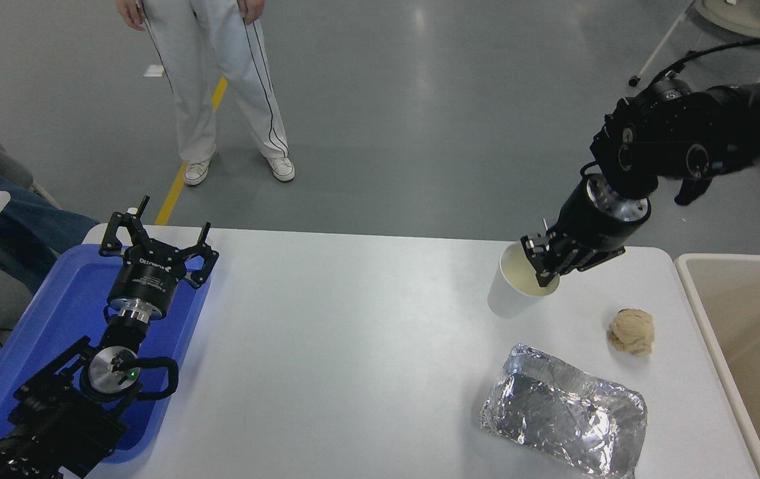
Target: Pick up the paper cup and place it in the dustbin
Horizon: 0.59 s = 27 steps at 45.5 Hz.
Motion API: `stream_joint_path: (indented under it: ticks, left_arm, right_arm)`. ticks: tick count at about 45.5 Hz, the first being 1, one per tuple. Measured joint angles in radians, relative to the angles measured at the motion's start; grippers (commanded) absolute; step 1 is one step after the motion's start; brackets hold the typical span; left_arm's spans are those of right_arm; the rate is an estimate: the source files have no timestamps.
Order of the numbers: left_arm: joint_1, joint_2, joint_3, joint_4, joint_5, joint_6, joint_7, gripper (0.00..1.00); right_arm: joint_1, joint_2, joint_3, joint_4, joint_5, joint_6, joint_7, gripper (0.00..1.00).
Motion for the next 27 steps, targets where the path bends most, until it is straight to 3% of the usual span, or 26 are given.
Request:
stream_joint_path:
  ticks: [27]
  left_arm:
    - [0.0, 0.0, 0.0, 0.0, -0.001, 0.0, 0.0, 1.0]
  right_arm:
    - [0.205, -0.041, -0.015, 0.032, -0.06, 0.01, 0.0, 0.0]
